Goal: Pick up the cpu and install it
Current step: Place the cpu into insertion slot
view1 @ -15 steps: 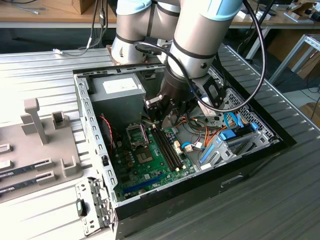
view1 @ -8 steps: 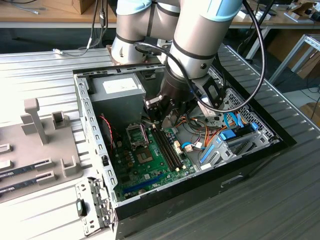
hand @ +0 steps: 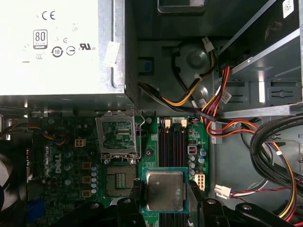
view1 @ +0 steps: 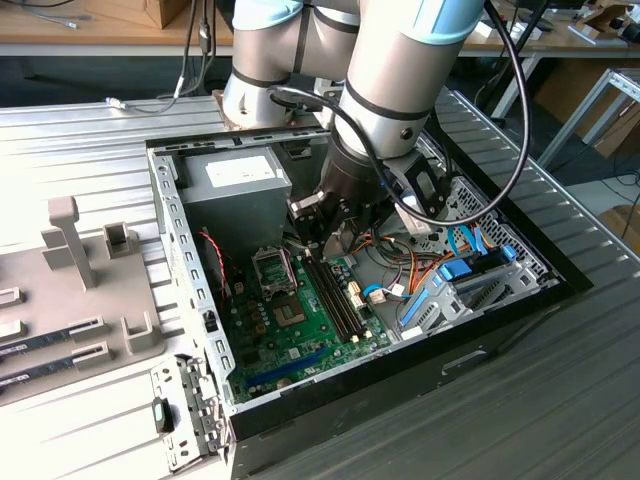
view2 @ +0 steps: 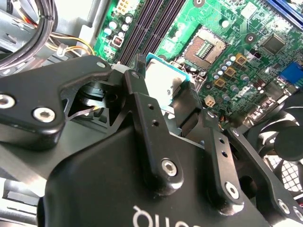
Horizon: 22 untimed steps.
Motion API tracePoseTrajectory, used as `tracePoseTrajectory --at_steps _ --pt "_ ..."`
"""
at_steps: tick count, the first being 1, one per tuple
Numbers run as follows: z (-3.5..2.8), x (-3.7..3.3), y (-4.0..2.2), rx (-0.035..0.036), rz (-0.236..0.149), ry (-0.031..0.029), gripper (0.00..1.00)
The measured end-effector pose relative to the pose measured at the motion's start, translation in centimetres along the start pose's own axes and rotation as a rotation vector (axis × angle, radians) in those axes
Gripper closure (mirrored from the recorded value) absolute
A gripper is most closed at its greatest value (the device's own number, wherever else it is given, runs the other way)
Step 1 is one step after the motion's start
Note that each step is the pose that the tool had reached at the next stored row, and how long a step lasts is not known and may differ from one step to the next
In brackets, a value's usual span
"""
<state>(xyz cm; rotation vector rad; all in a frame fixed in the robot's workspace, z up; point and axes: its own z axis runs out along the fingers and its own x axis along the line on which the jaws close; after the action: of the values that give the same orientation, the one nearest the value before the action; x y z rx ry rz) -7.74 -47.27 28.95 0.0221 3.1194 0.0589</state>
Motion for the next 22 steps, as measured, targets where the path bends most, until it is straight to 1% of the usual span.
tracePoseTrajectory --at_steps 2,22 --pt "0.15 0.00 0.00 -0.0001 0.000 0.0000 0.53" --pt "0.51 0.01 -0.02 0.0000 0.000 0.0000 0.53"
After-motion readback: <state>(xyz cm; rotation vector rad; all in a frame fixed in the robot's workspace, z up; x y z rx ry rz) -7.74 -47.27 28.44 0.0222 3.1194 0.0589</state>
